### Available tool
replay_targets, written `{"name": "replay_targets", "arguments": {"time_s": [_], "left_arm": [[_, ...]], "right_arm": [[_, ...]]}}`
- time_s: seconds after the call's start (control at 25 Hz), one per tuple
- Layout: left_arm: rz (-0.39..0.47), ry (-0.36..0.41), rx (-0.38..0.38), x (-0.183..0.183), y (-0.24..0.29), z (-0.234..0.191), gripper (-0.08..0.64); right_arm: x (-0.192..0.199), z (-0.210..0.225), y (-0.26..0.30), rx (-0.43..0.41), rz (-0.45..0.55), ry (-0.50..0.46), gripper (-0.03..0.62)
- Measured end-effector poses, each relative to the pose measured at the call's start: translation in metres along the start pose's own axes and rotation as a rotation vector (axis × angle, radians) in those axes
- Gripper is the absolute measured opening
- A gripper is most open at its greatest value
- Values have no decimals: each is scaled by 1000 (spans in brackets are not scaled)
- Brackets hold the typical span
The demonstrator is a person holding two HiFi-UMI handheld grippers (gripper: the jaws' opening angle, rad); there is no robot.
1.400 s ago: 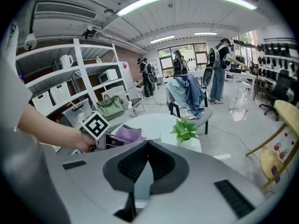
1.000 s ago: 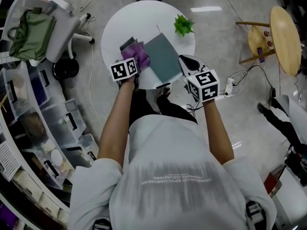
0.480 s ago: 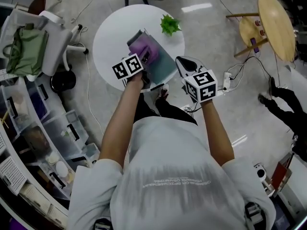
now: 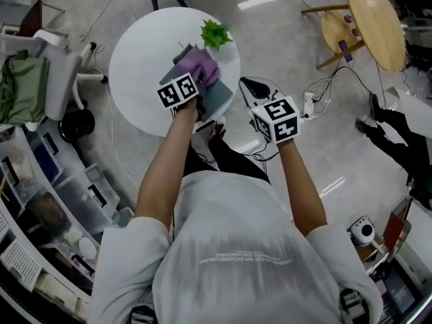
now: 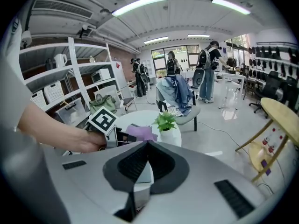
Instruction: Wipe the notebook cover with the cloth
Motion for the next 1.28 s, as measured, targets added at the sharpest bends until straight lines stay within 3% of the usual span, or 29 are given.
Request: {"name": "replay_targets", "arguments": {"time_s": [0.36,0.56,0.96,1.28], "left_arm": [[-106,163,-55,3,-7,-1,49],[-140,163,-73,8,-24,-9,49],[-100,107,-121,24,-75,-33,49],[-118,121,-154,31,-99,-42,49]], "right_arm": [[2,-4,15,-31,-16,-14,2],[-2,-12,22,-51,-13,-22,2],[-2,-32,33,-98,-27,-46,2],[-4,-40,34,-106,-20,-59,2]]}}
Point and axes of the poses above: the fingertips, and each gripper's own axes: y forward along the fingers, z to its right, x out of its underside, the point moved 6 cm from there along -y, backward along the fingers, and after that the axes turned 15 degrees about x, right-handed, at the moved point
